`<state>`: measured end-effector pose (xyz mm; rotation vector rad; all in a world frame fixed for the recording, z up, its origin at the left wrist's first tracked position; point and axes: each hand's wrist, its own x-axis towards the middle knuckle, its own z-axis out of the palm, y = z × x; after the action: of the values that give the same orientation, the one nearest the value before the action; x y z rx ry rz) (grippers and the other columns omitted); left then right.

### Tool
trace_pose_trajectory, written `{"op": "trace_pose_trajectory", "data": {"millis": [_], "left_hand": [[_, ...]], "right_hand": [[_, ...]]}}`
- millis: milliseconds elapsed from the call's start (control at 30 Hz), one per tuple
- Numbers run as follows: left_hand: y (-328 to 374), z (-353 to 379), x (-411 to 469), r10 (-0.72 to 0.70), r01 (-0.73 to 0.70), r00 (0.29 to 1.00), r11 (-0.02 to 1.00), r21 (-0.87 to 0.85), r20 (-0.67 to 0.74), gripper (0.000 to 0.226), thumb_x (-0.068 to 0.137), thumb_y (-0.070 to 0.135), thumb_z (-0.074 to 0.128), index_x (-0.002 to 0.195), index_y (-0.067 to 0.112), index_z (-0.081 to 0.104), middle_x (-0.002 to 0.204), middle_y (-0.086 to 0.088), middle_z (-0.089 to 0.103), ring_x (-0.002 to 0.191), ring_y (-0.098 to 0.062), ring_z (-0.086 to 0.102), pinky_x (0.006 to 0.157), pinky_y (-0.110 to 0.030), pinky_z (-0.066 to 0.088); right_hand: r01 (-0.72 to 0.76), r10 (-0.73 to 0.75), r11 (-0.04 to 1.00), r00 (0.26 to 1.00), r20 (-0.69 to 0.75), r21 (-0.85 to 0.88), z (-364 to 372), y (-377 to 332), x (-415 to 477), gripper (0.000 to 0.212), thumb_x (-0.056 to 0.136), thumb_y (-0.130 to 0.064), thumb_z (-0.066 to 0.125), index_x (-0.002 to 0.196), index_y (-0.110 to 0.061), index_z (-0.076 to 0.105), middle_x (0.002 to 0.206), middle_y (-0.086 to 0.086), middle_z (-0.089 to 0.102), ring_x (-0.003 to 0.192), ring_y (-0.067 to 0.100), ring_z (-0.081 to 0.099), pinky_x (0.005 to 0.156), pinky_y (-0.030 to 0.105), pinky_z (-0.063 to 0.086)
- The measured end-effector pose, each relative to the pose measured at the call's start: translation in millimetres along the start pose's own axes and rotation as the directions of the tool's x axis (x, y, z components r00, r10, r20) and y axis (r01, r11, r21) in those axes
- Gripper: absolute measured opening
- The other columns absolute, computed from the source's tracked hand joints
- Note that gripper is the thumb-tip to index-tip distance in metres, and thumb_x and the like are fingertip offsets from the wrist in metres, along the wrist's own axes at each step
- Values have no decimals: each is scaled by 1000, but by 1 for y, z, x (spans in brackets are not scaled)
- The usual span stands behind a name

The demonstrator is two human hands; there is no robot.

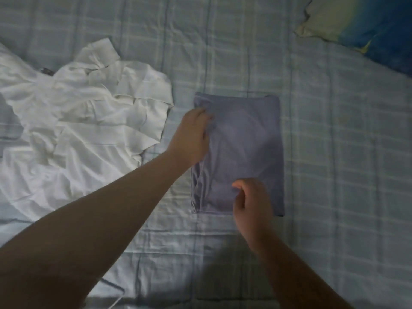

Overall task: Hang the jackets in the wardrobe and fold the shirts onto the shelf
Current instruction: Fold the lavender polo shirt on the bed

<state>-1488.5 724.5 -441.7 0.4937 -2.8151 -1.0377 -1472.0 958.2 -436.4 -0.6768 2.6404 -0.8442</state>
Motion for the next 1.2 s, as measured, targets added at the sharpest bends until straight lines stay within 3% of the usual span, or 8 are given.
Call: {"op": "trace_pose_trajectory", "data": {"millis": [100,200,333,467,633,800,1067,1200], "left_hand": [[21,21,-45,223,-241,962,965,104,158,53,81,13,49,129,-8,57,135,-30,53,130,-47,47,113,-51,35],[31,51,-95,331,-385,902,907,170,278,57,87,18,56,140,0,51,147,-20,48,140,-38,39,118,-48,28],[19,76,-136,277,-389,893,871,299,354,68,97,44,44,150,3,37,157,-17,36,146,-35,32,118,-52,26],[-7,76,-156,180,-360,893,836,414,413,76,98,55,42,155,7,28,161,-14,27,149,-32,25,121,-50,22],[-5,74,-158,170,-395,886,765,509,432,67,98,27,35,158,6,12,165,-16,14,152,-33,14,122,-47,17],[2,73,-163,112,-384,887,717,581,448,73,90,8,21,155,6,-13,165,-17,-8,153,-32,-7,124,-42,-4],[34,76,-233,110,-405,860,743,533,499,80,92,-2,35,153,5,-17,165,-18,-9,152,-32,-11,119,-39,-17],[48,92,-295,108,-388,840,805,450,531,85,90,0,40,153,6,-16,165,-19,-8,152,-33,-12,120,-41,-14]], "right_hand": [[66,-68,993,998,-16,-101,-17,31,0,43,74,-11,39,107,-5,65,112,13,63,107,36,59,97,41,46],[203,-185,951,978,96,-233,-24,63,-4,49,84,-13,47,128,2,59,137,22,55,131,40,49,109,51,40],[473,-370,804,872,321,-360,-24,104,-10,66,91,-33,58,145,1,44,153,20,39,142,38,37,114,55,31],[610,-411,696,770,487,-378,-28,135,-11,77,92,-41,57,150,3,32,159,23,26,148,37,24,116,56,27],[615,-352,666,758,549,-422,-33,131,-11,68,89,-15,49,151,3,29,160,23,23,149,38,21,118,53,26],[592,-320,666,776,544,-454,-41,120,-10,75,79,3,37,153,3,24,160,22,23,149,35,22,121,47,21],[642,-336,570,752,567,-514,-62,121,-85,66,82,-4,49,145,12,36,150,33,37,141,45,34,118,50,29],[647,-318,587,737,596,-487,-61,138,-147,63,82,-4,25,140,14,42,144,36,42,136,49,40,113,54,35]]}}
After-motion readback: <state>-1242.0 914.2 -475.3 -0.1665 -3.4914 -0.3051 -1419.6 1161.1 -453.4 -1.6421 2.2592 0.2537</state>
